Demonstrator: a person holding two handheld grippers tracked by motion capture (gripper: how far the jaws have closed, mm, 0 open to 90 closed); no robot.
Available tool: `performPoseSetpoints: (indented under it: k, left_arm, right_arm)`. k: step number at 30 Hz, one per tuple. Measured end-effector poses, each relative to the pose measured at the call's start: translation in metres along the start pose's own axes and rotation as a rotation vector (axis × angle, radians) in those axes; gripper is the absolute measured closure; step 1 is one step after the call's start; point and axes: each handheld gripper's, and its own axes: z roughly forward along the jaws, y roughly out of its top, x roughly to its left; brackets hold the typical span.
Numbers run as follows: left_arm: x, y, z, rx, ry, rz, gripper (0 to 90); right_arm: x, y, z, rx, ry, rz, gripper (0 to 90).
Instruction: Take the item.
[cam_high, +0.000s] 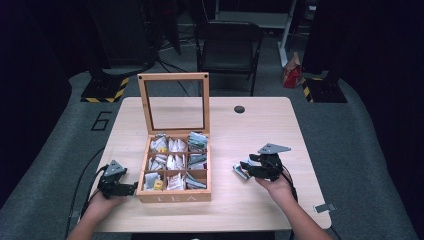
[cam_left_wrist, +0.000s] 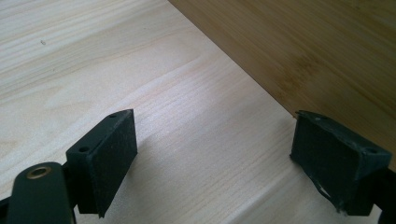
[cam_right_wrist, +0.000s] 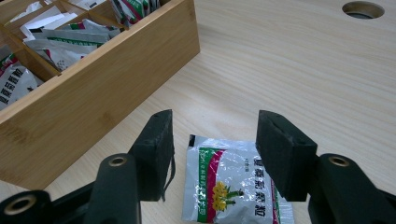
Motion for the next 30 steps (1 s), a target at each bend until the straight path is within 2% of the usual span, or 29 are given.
performPoseSetpoints:
  k: [8, 23, 28, 30]
  left_arm:
    - [0.0, 0.0, 0.0, 0.0, 0.002, 0.001, 13.8]
    - [0.0, 0.0, 0.0, 0.0, 0.0, 0.0, 13.8]
    - [0.0, 0.0, 0.0, 0.0, 0.0, -0.001, 13.8]
    - [0.0, 0.0, 0.0, -0.001, 0.0, -0.001, 13.8]
  right_arm:
    - [-0.002, -0.001, -0.004, -0.001, -0.008, -0.01, 46.1]
    - [-0.018, -0.014, -0.009, -0.016, -0.064, 0.04, 46.1]
    - [-0.022, -0.019, -0.01, -0.004, -0.082, 0.034, 46.0]
    - [-0.024, -0.021, -0.01, -0.001, -0.087, 0.046, 46.0]
